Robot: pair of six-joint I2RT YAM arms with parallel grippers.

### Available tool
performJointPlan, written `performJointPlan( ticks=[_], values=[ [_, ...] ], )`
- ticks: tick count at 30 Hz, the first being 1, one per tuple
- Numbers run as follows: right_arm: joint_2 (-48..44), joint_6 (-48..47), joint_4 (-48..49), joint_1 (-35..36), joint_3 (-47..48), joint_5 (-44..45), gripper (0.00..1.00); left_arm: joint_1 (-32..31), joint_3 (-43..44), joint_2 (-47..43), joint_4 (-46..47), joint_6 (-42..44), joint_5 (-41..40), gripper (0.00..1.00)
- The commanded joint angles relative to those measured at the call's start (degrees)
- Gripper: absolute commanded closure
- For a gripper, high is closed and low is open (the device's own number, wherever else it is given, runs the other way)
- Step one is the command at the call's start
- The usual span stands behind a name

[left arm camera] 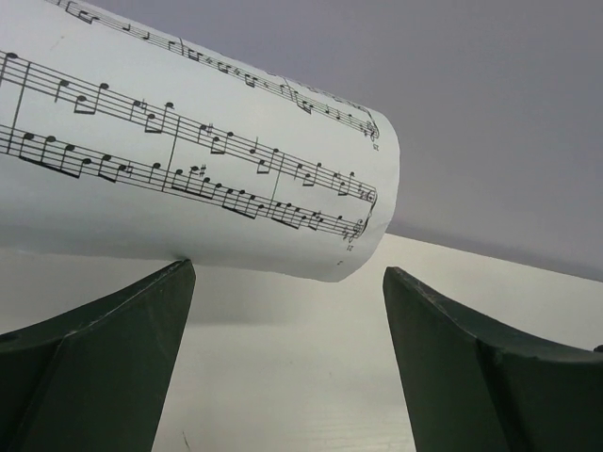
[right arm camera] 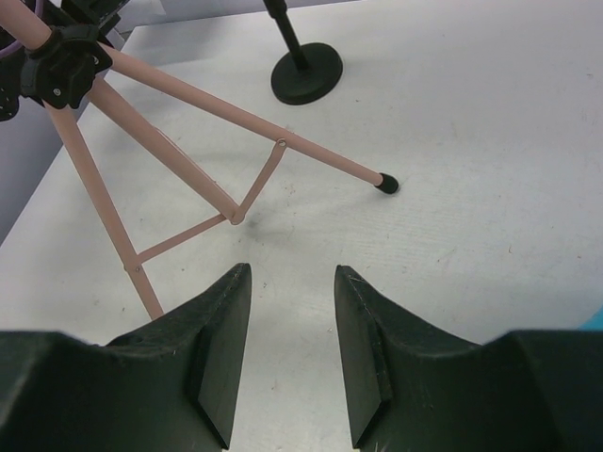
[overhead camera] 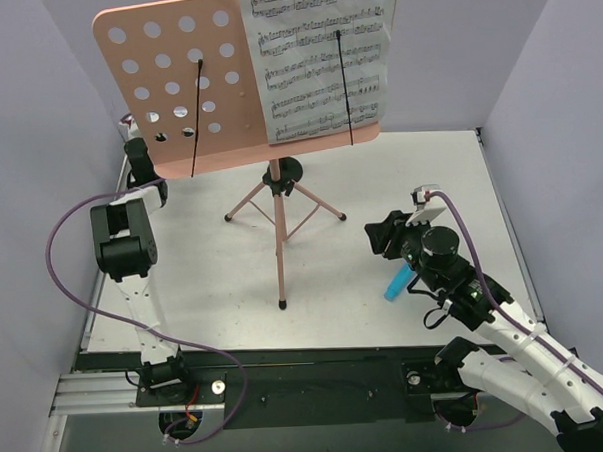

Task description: Set up the instrument practice props

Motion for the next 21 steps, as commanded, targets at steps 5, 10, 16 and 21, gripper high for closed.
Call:
performJointPlan(
  ticks=[5,10,16,21],
  values=[
    [1.46,-0.02,1.86,0.25,1.64,-0.89,0.64,-0.93,5.60,-0.99,-0.16,10.57,3.57,0.08],
    [2.69,0.07,2.12,0.25,1.81,-1.59,0.64,-1.20,5.96,-0.82,-0.17,15.66,6.91,0.08],
    [3.13,0.16,1.69,0.25,1.64,-1.95,0.64,-2.51,9.37,-0.73,-8.04,28.82,6.92,0.08],
    [3.22,-0.10,1.68,0.25,1.46,-1.68,0.64,-4.97,10.96,-0.99,-14.92,42.98,-0.18,0.08]
  ],
)
